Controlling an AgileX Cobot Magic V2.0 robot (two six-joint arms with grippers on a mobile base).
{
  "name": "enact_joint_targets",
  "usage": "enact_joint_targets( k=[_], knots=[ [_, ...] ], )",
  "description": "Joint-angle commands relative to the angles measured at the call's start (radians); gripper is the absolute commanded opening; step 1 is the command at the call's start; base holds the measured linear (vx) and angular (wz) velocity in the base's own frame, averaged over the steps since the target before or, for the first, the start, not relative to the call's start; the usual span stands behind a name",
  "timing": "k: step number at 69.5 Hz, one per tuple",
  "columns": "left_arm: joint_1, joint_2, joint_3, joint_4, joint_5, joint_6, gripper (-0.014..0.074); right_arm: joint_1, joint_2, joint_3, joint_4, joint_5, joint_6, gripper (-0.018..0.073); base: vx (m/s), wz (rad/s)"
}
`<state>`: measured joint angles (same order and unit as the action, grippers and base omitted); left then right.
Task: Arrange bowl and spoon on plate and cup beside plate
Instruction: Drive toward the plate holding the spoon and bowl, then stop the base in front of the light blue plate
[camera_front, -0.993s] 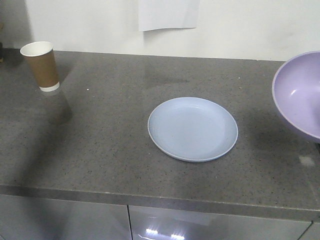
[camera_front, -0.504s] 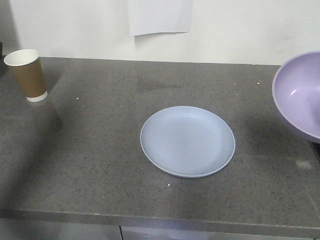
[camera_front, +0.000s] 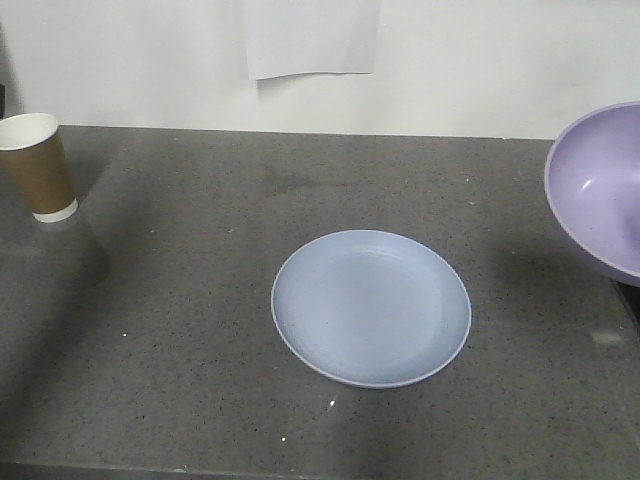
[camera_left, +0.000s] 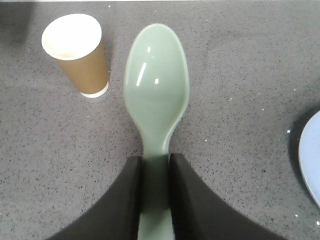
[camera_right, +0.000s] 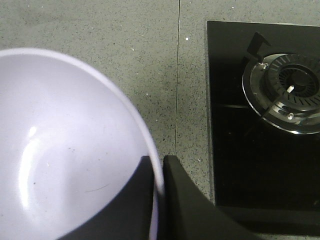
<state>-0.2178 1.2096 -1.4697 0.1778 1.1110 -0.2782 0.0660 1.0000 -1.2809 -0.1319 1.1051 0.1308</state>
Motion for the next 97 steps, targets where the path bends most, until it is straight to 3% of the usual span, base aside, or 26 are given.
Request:
enact_joint_targets(
  k=[1, 97],
  knots=[
    [-0.006, -0.021, -0.023, 0.009, -0.054, -0.004, -0.0006, -0.003, -0.01, -0.029, -0.011, -0.06, -0.003, -0.0006, 0.07, -0.01],
    [-0.006, -0.021, -0.023, 0.009, -0.054, -0.004, -0.0006, -0.003, -0.01, -0.029, -0.011, -0.058, -0.003, -0.0006, 0.03, 0.0]
  ],
)
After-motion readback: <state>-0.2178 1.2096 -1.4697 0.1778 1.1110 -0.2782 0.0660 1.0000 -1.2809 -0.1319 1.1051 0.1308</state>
